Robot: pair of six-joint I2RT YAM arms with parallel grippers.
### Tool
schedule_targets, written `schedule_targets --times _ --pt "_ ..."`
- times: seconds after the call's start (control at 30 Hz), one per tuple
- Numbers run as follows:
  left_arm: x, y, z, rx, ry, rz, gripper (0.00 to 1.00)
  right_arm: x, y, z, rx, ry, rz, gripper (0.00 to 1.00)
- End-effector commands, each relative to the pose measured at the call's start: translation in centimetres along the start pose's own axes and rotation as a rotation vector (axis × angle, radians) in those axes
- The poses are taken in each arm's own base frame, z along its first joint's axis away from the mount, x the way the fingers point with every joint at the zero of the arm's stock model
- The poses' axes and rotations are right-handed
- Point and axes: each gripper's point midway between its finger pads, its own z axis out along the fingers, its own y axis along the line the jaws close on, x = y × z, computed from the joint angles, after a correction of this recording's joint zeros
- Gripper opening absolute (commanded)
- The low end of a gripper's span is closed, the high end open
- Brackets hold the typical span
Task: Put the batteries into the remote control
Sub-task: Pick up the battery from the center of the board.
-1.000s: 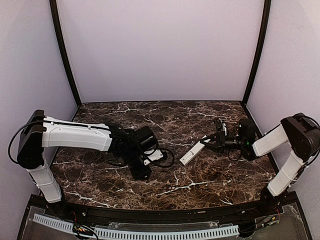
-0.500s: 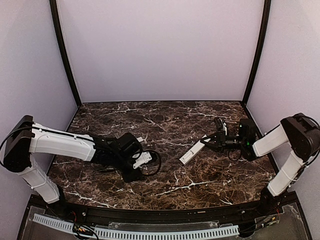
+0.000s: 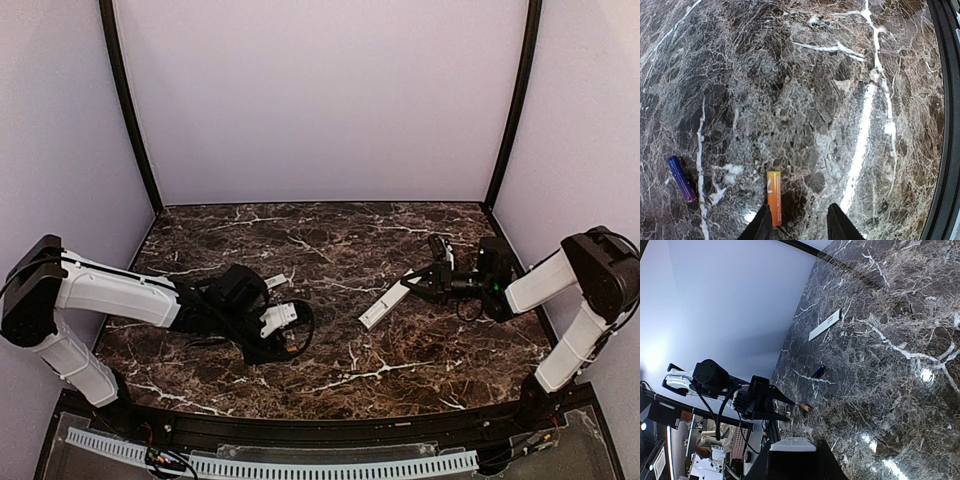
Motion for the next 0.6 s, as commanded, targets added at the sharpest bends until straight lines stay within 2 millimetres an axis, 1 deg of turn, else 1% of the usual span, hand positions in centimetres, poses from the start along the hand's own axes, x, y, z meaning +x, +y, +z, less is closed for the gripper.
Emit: schedule_targets --times 0.0,0.13,0.2,0.3,0.43,0.47,0.57 --pt "-0.4 -0.2 0.3 0.049 -0.052 0.019 0.37 -0.4 0.8 0.3 -0.031 0.003 -0.046 0.00" --pt "-0.7 0.2 1.0 0.043 -0.048 0.031 0.37 -0.4 1.0 0.3 -0.041 0.009 -0.049 0.00" --pt "-0.4 0.5 1.5 0.040 -0.032 0.035 0.37 -0.3 1.0 0.3 -0.043 0.012 -0.051 0.00" --pt "0.6 0.4 2.1 0.055 0.000 0.029 0.36 -0.3 1.1 0.3 -0.044 0.013 -0.052 0.00" --pt "1.9 0.5 2.3 0.041 0.039 0.023 0.34 -0.3 1.1 0.3 -0.043 0.015 -0.053 0.00" --pt "2.4 0.6 2.3 0.033 0.058 0.022 0.32 -0.3 1.0 0.3 -0.044 0.015 -0.053 0.00" --pt "3.2 0.6 2.2 0.031 0.087 0.031 0.26 -0.4 1.0 0.4 -0.043 0.014 -0.054 0.00"
